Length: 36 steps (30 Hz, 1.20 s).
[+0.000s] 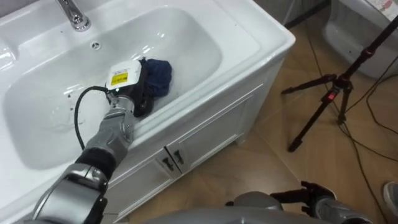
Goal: Wipe basin
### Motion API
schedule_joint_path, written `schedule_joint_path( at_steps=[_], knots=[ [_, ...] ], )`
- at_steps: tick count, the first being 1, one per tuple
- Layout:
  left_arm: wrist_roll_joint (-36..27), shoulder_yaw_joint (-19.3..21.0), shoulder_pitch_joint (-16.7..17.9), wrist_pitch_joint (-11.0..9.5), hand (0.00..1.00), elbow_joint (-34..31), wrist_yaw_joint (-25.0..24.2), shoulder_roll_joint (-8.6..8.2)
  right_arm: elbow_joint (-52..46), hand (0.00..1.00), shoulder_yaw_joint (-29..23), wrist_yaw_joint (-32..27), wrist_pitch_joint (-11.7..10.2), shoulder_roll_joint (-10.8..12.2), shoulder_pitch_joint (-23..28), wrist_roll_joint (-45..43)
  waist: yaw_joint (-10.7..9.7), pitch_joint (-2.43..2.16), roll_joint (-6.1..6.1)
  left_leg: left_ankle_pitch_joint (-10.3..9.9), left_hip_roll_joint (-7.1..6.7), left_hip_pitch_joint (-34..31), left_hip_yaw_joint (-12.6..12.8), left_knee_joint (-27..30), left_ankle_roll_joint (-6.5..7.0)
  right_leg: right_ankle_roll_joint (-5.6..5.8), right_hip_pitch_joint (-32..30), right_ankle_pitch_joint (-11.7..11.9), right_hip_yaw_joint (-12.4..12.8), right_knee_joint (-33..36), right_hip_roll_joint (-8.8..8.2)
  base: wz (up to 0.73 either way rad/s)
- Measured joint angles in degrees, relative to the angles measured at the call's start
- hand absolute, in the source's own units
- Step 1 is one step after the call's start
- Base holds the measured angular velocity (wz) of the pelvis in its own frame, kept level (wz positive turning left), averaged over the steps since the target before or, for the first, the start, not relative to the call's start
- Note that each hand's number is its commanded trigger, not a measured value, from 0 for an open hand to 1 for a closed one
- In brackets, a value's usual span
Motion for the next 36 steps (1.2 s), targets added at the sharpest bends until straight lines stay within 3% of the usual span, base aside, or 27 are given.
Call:
schedule_joint_path(
  at_steps=[5,8,18,22,23,29,36],
  knots=[
    [0.45,2.77,3.44,0.4,1.0,-0.66,0.3,3.31,-0.09,0.0,0.0,-0.97,0.08,-1.09,0.77,-0.29,2.86,-0.22,1.5,-0.27,0.0,0.29,-0.98,-0.95,-0.46,-0.01,-0.14,0.0,-0.26,0.13,0.22,0.03],
    [0.4,4.57,5.94,1.17,1.0,-0.88,1.04,4.54,-0.11,0.0,-0.01,-0.9,0.56,-1.77,1.05,-0.26,3.4,-0.27,2.38,-0.29,-0.05,0.94,-1.64,-1.17,-0.47,0.05,0.8,-0.08,-0.67,-0.1,0.18,0.09],
    [4.38,6.65,9.47,1.31,1.0,-5.84,0.92,4.99,-2.48,0.0,-1.1,-2.05,0.58,-2.32,2.92,-2.81,5.8,-0.18,3.2,-0.19,-0.09,0.84,-2.8,-1.33,-0.62,-0.12,1.05,-0.23,-0.62,-0.05,0.32,-0.01],
    [7.05,6.65,9.78,1.53,1.0,-5.86,1.1,5.37,-4.05,0.0,-1.23,-2.0,0.69,-2.32,4.39,-4.62,5.86,-0.21,3.39,-0.18,-0.09,0.93,-2.91,-1.23,-0.62,-0.2,1.17,-0.29,-0.84,-0.17,0.29,0.0],
    [8.06,6.66,9.92,1.72,1.0,-5.84,1.14,5.44,-4.05,0.0,-2.21,-1.97,0.78,-2.32,4.49,-5.41,5.88,-0.4,3.82,-0.18,-0.08,1.02,-2.91,-1.23,-0.62,-0.2,1.13,-0.28,-0.81,-0.67,0.31,-0.05],
    [9.46,7.43,14.59,2.49,1.0,-7.59,3.84,6.76,-4.16,0.0,-5.38,-2.63,2.53,-3.66,6.34,-11.25,5.99,-0.32,4.72,-0.2,0.05,2.57,-2.63,-1.68,-0.65,-0.44,2.05,-0.68,-0.46,-0.67,0.58,-0.04],
    [10.99,9.03,15.77,3.37,1.0,-8.81,3.62,6.76,-4.92,0.0,-6.69,-3.82,3.67,-4.21,6.4,-14.11,6.01,-0.23,4.57,-0.16,0.2,2.33,-2.77,-0.85,-0.77,-0.92,1.45,-1.5,-0.65,1.06,0.56,0.0]
  ],
)
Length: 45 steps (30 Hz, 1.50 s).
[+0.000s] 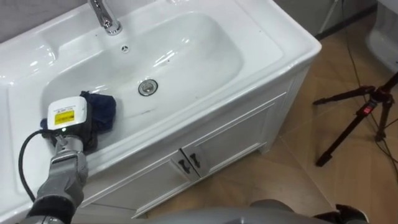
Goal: Wipe basin
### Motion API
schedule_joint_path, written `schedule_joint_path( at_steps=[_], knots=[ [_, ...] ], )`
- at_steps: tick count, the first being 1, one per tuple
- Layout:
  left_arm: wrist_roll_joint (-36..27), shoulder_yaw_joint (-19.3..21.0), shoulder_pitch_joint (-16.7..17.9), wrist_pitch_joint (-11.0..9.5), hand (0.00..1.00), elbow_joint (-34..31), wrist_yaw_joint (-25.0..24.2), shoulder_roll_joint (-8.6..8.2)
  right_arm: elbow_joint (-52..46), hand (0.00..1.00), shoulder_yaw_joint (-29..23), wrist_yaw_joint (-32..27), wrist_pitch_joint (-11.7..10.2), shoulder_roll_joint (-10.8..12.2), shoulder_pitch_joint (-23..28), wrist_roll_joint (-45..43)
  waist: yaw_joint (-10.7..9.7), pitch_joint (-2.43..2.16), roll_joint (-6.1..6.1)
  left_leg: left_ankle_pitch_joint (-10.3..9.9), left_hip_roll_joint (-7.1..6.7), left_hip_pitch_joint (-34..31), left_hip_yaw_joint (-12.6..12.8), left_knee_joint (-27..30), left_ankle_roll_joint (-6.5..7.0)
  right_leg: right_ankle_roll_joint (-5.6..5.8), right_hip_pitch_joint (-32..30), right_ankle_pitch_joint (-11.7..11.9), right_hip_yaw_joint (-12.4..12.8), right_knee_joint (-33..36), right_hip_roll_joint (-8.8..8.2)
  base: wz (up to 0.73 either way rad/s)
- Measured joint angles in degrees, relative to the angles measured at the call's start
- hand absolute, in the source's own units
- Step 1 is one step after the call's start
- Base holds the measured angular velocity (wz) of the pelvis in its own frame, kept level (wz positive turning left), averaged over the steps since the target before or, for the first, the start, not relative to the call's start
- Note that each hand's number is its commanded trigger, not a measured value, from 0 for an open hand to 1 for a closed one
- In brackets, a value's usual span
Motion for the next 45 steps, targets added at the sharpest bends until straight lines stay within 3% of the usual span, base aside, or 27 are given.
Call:
schedule_joint_path(
  at_steps=[7,13,16,20,22,24,29,30,37,39,45],
  knots=[
    [-0.79,-0.02,1.05,1.02,1.0,-2.6,-1.47,-0.11,-1.34,0.0,0.21,-0.01,-0.08,0.72,-0.23,1.47,0.04,0.05,-1.13,0.13,0.28,0.41,0.02,0.21,-0.24,-0.34,0.47,-0.21,-0.36,0.19,0.08,0.02],
    [-10.75,-0.16,-0.75,1.53,1.0,-2.2,-2.28,-1.08,-2.02,0.0,2.52,-0.13,-0.39,1.06,-0.53,5.14,0.06,0.25,-1.67,0.15,0.25,0.02,-0.14,0.21,-0.29,-0.34,0.13,-0.19,-0.48,0.29,-0.02,0.01],
    [-17.11,-0.13,-5.16,1.5,1.0,1.77,-2.5,-2.37,-1.11,0.0,3.23,-0.05,-0.46,1.38,-1.42,6.92,0.01,0.33,-2.01,0.16,0.16,-0.6,-0.04,0.43,-0.31,-0.24,-0.63,-0.2,-0.49,0.96,-0.12,0.03],
    [-23.14,0.01,-11.7,1.54,1.0,7.53,-3.23,-2.51,-0.09,0.0,4.75,0.74,-0.44,2.12,-3.54,7.42,-0.05,0.37,-2.97,0.18,0.26,-2.88,0.1,1.77,-0.39,-0.36,-2.86,0.07,0.05,1.73,0.0,-0.07],
    [-24.41,0.01,-15.74,1.37,1.0,11.09,-3.47,-2.56,1.22,0.0,5.46,0.74,-0.43,2.31,-4.78,7.34,0.18,0.64,-3.68,0.12,0.32,-4.4,0.05,2.78,-0.47,-0.46,-4.32,0.31,0.16,2.4,-0.03,-0.04],
    [-29.05,0.08,-21.94,1.36,1.0,16.52,-3.49,-2.54,2.48,0.0,7.35,0.67,-0.44,2.43,-6.75,7.73,0.16,0.87,-4.26,0.09,0.46,-6.77,-0.09,4.42,-0.49,-0.62,-6.36,0.53,0.07,3.32,-0.14,0.0],
    [-37.2,-0.26,-33.16,1.39,1.0,26.38,-3.89,-2.53,6.19,0.0,10.45,0.27,-0.4,2.92,-12.16,9.08,-0.51,1.41,-4.98,-0.47,1.18,-13.24,0.08,9.15,-0.56,-0.97,-11.3,1.28,-0.28,5.58,-0.49,0.01],
    [-39.03,-0.36,-34.93,1.44,1.0,27.92,-3.94,-2.5,6.82,0.0,11.41,-0.07,-0.39,3.26,-13.05,9.62,-0.81,1.73,-5.26,-0.55,1.28,-14.43,0.07,10.3,-0.55,-1.07,-12.26,1.23,-0.37,6.34,-0.54,0.07],
    [-45.74,-1.36,-41.19,1.51,1.0,31.78,-3.67,-1.92,8.35,0.0,16.0,-0.71,-0.29,4.6,-16.87,12.34,-1.72,2.94,-5.02,-0.74,2.63,-20.22,0.2,13.93,-0.69,-1.53,-16.77,2.45,-0.31,7.29,0.35,0.06],
    [-47.16,-1.4,-42.83,1.47,1.0,32.81,-3.59,-2.09,8.77,0.0,16.85,-0.91,-0.3,4.63,-17.97,12.4,-1.92,3.55,-4.86,-0.74,2.82,-21.27,0.2,14.41,-0.69,-1.19,-17.69,2.82,-0.13,7.27,0.55,-0.05],
    [-47.88,-1.23,-44.47,1.53,1.0,32.83,-1.87,-2.37,8.67,0.0,17.63,-1.41,-0.18,4.68,-18.65,14.39,-2.93,4.0,-4.91,-0.85,3.22,-23.95,1.0,15.42,-0.64,-1.37,-20.47,3.76,0.01,8.3,0.77,-0.07]
  ],
)
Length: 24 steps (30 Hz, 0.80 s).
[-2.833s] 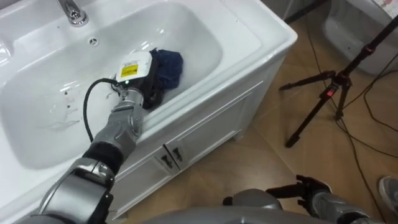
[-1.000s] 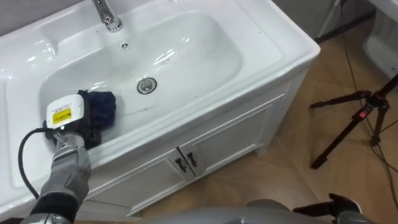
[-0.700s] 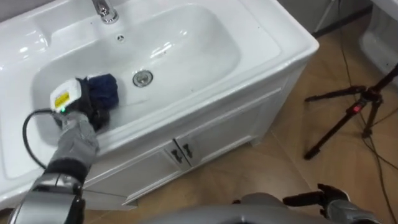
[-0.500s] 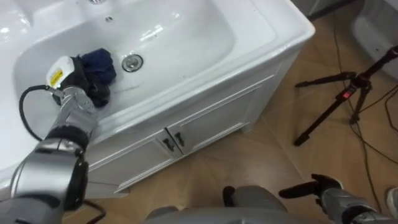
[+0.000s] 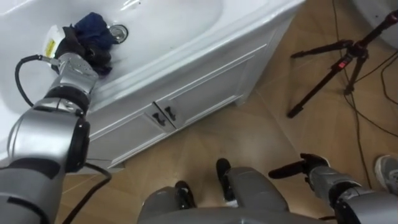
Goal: Wipe basin
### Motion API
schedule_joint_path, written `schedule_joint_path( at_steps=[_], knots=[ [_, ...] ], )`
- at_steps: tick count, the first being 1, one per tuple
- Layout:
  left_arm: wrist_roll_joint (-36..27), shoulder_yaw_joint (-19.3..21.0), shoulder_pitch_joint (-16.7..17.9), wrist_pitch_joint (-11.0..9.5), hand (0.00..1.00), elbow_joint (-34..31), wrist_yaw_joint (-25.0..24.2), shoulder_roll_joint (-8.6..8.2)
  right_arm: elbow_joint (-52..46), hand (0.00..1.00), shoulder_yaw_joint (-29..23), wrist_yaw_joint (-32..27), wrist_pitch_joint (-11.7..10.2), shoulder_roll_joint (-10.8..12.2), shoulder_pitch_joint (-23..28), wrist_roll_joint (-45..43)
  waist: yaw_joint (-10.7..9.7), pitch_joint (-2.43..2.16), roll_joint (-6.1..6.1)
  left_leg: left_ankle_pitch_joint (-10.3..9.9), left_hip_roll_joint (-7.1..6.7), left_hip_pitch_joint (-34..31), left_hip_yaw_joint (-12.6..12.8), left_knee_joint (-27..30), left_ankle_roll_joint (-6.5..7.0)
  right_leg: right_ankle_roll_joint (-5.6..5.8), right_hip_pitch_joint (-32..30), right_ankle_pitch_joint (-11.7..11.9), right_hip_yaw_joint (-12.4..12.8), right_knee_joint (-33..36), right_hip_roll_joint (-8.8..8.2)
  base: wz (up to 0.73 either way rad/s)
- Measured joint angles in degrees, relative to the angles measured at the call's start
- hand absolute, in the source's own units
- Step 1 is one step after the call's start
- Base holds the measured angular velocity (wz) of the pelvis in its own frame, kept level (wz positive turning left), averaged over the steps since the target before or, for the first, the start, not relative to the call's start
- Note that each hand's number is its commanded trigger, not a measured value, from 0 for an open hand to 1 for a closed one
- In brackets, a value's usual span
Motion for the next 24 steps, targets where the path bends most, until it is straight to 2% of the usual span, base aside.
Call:
schedule_joint_path(
  at_steps=[8,16,20,24],
  knots=[
    [0.14,-0.37,-0.55,0.01,1.0,-0.19,2.05,-1.73,-0.01,0.0,0.88,-0.46,-0.04,0.32,-0.25,2.03,-2.66,-0.04,-0.16,-0.49,0.33,-0.06,0.25,0.79,-0.35,-0.66,-0.45,-0.34,0.28,0.95,0.17,-0.03],
    [-0.08,-3.41,-3.68,0.05,1.0,-0.22,2.71,-2.62,-0.75,0.0,1.66,-0.09,-0.28,0.36,-0.75,1.98,-4.97,-0.08,-0.64,-1.34,0.68,-0.68,1.4,1.81,-0.14,-0.51,-1.5,-0.5,1.43,1.68,0.53,-0.08],
    [-0.29,-3.63,-5.66,-0.03,1.0,-0.68,2.88,-4.06,-0.63,0.0,2.29,0.01,-0.27,0.49,-0.53,2.2,-5.85,-0.11,-1.01,-1.78,1.04,-0.76,2.27,2.1,0.04,-0.39,-1.64,-0.46,1.73,1.41,0.68,-0.09],
    [-3.45,-4.41,-7.37,-0.12,1.0,-1.44,3.35,-4.49,-0.37,0.0,2.77,-0.24,-0.94,0.69,-0.57,3.16,-7.22,-0.12,-0.94,-2.0,1.05,-0.77,2.41,2.1,0.05,-0.25,-1.74,-0.33,1.79,1.25,0.84,-0.04]
  ],
)
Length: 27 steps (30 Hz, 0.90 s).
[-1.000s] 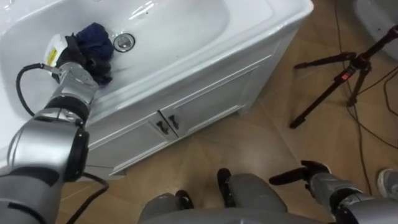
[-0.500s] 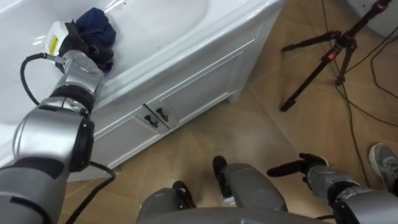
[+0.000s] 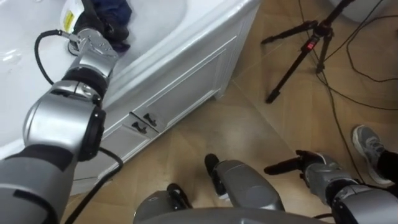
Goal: Wipe basin
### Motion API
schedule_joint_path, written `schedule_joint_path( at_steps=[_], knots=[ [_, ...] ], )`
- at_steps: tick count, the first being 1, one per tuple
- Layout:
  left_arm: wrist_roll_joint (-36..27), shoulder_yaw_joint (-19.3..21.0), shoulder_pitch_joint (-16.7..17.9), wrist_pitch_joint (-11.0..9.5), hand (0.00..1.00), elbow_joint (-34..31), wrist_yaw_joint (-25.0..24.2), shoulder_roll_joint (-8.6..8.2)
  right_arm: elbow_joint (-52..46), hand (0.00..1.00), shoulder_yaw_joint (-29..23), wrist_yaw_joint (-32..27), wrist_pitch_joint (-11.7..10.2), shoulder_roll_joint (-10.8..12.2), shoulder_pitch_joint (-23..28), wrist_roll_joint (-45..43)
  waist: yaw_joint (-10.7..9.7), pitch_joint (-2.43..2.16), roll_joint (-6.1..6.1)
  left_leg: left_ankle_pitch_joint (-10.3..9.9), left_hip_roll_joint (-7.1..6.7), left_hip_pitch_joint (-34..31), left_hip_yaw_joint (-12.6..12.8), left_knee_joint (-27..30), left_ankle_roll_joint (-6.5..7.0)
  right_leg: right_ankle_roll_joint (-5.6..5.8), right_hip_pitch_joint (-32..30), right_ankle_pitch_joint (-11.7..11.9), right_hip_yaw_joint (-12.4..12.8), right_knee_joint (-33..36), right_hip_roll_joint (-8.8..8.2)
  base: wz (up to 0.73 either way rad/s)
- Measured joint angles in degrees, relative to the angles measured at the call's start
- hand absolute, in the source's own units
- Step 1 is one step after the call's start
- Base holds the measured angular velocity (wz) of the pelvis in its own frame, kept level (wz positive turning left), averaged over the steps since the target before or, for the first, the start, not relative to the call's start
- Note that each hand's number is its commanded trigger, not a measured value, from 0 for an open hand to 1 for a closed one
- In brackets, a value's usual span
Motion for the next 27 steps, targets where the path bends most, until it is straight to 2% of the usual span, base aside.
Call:
schedule_joint_path(
  at_steps=[5,10,19,25,27],
  knots=[
    [-1.0,-0.22,-2.17,-0.1,1.0,-0.94,0.39,-0.13,0.17,0.0,-0.13,-0.59,-0.51,-0.12,0.05,0.03,-0.22,-0.05,0.14,-0.01,-0.02,0.3,0.52,-0.34,-0.03,0.0,-0.23,0.0,0.69,0.39,0.25,-0.07],
    [-0.95,-0.65,-2.23,-1.22,1.0,-5.15,2.49,-0.14,0.37,0.0,-0.07,-0.51,-1.42,-1.01,0.22,-0.32,-0.65,-0.08,0.38,0.0,-0.05,0.7,1.0,-0.59,-0.05,0.0,-0.32,-0.02,1.47,0.46,0.44,-0.06],
    [-0.93,-1.52,-2.23,-1.46,1.0,-5.36,2.8,0.03,0.98,0.0,-0.1,-0.2,-1.35,-2.08,3.57,-0.47,-1.06,-0.17,1.03,0.21,-0.44,3.56,1.97,-2.56,-0.3,0.08,1.54,-0.09,2.34,0.39,0.5,-0.06],
    [-0.91,-1.54,-2.21,-1.46,1.0,-5.83,2.85,0.16,1.48,0.0,-0.11,0.85,-1.22,-2.43,4.86,-1.52,-0.79,-0.29,1.22,0.68,-1.01,6.04,3.93,-4.65,-0.35,0.17,2.43,-0.18,4.06,0.42,0.68,-0.14],
    [-0.91,-1.65,-2.2,-1.47,1.0,-5.83,2.73,0.64,1.36,0.0,-0.33,0.85,-1.03,-2.57,5.37,-1.68,-0.98,-0.53,1.42,0.73,-1.1,6.39,3.97,-5.19,-0.39,0.21,2.66,-0.2,4.2,0.32,0.72,-0.03]
  ],
)
